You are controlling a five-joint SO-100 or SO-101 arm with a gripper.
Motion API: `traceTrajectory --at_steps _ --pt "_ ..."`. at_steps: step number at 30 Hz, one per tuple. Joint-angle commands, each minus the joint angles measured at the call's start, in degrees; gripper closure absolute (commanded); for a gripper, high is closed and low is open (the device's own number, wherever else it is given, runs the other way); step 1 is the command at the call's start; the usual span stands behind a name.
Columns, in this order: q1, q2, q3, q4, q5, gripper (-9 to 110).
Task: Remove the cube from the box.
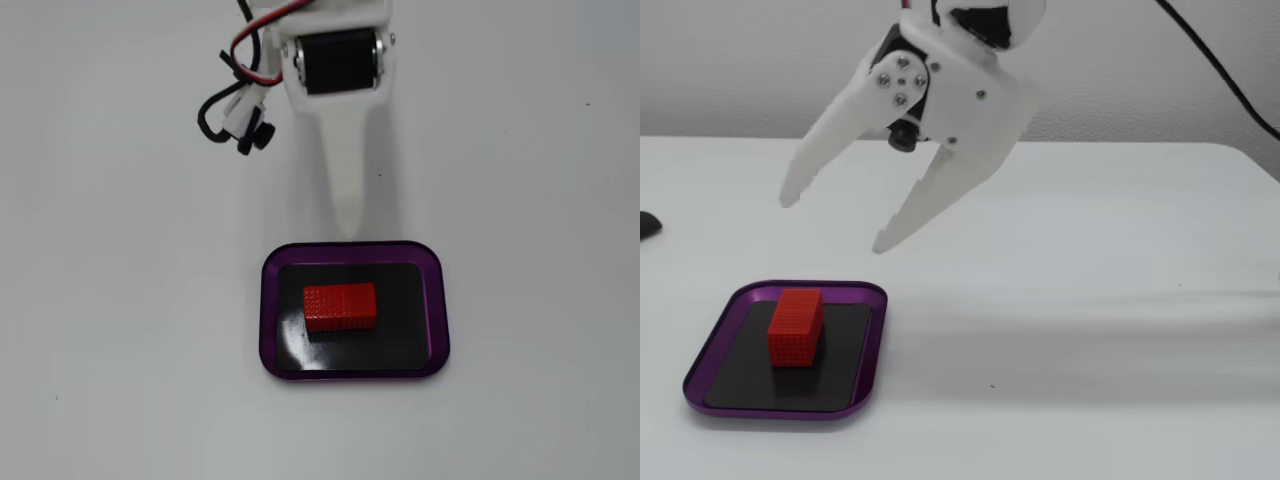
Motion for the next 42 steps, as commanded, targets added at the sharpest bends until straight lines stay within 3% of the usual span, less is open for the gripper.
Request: traceTrajectory --at_steps 1,10,42 --pt "-1.32 -4.04 -4.39 -0.26 1.67 80" --pt "-0.62 -13.97 -4.75 -6.42 1.85 80" --pt "-0.53 -15.03 -9.76 -9.67 1.32 80"
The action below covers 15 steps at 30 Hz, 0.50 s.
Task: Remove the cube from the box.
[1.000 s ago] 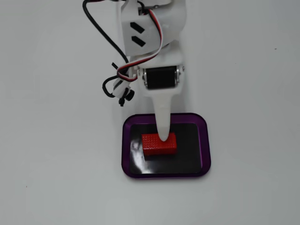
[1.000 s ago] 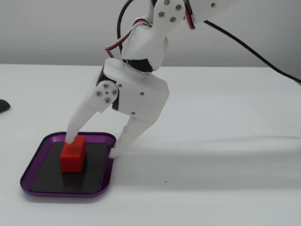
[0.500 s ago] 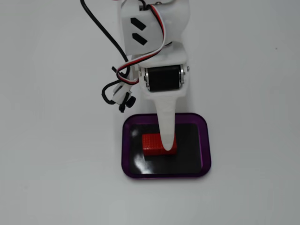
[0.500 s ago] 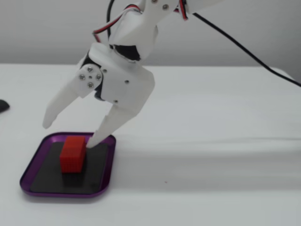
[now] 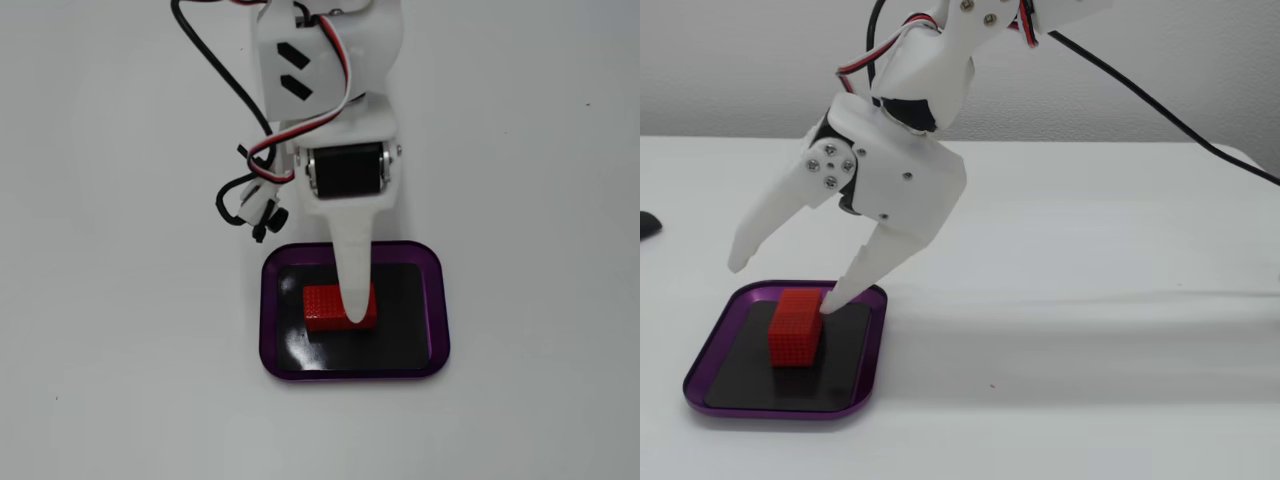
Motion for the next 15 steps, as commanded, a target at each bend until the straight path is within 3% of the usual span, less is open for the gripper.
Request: traceTrajectory --at_steps 1,15 --pt "0.0 0.35 -1.32 -1.41 -0.26 80" --pt "0.0 -11.51 -2.2 -1.41 -0.26 84"
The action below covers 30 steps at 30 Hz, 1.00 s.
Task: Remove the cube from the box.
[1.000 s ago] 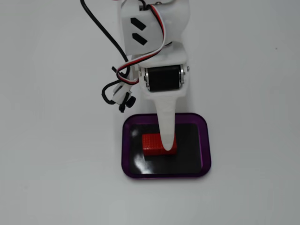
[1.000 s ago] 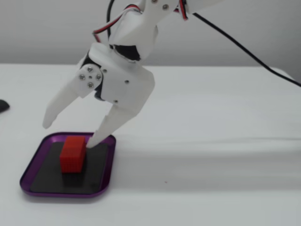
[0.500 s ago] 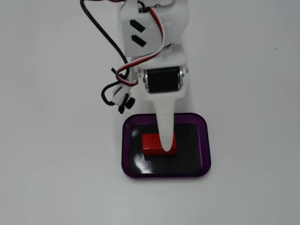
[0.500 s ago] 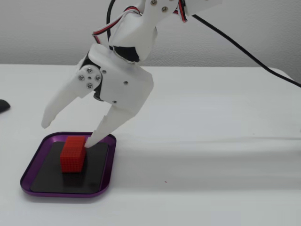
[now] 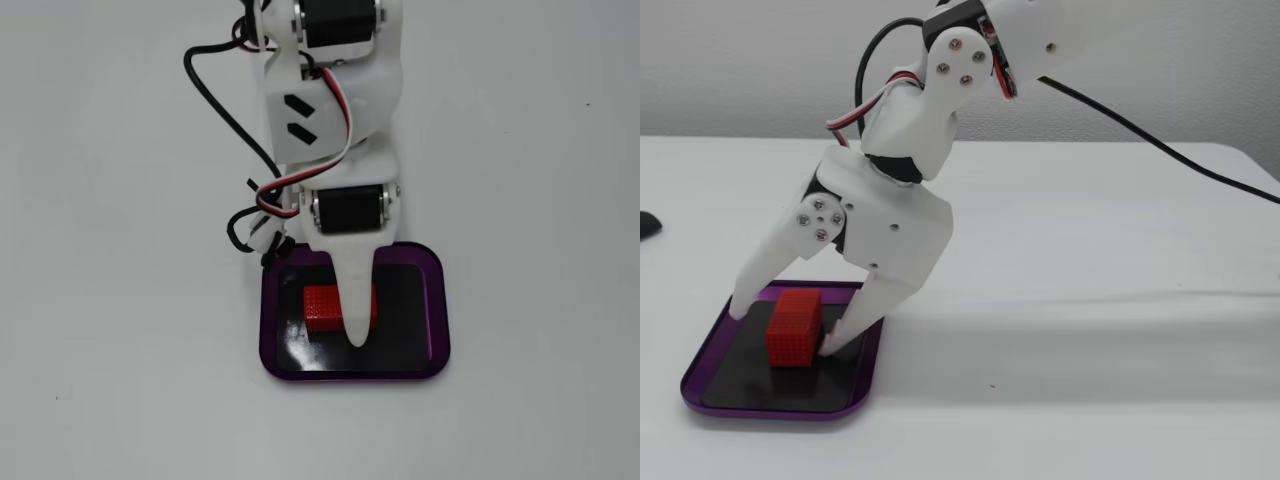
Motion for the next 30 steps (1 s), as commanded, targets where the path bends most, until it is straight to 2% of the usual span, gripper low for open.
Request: traceTrajectory --at_steps 1,5,12,21,25,30 --pt "-0.18 -0.53 -0.26 -0.26 -0.26 87" --pt "-0.26 -0.44 -0.35 -0.7 0.0 102" --pt "-0.35 2.29 -4.48 2.72 0.35 102" --pt "-0.88 24.26 -13.71 14.94 0.09 102" --pt "-0.35 33.22 -9.84 16.7 0.0 102" --pt "-0.26 41.13 8.7 11.6 -0.26 102"
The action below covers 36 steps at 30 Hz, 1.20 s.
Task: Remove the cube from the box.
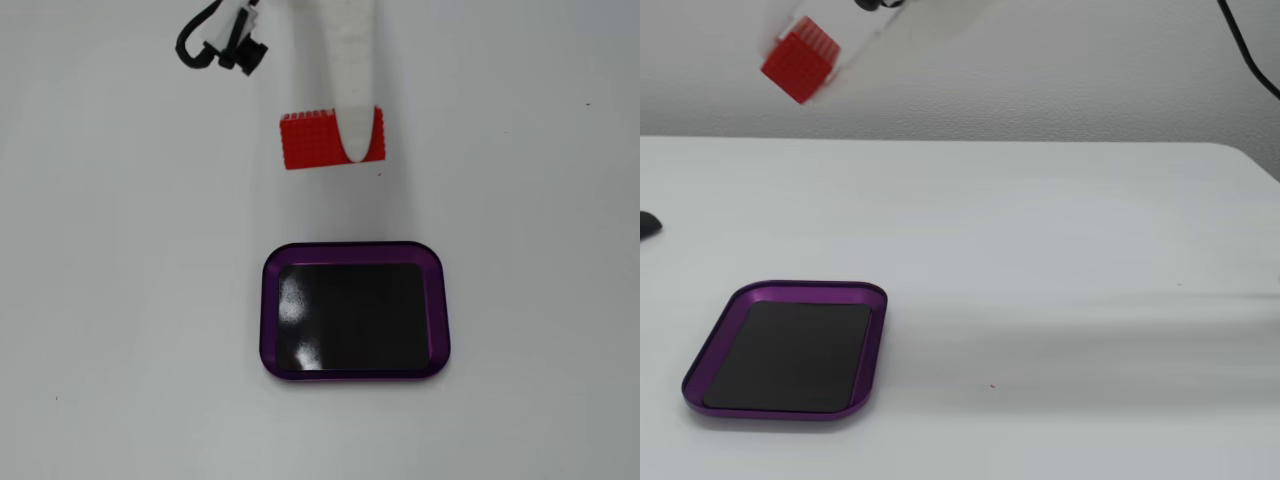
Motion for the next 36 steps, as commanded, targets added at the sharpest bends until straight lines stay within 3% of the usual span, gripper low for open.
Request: traceTrajectory --at_steps 1,7,15,36 --pt "-0.35 6.15 13.1 -5.1 -0.26 102" --pt "-0.62 13.18 33.84 -15.29 0.18 102" --pt "-0.53 15.91 49.04 -25.22 -0.18 102" --pt "0.18 15.29 59.06 -36.47 -0.18 100"
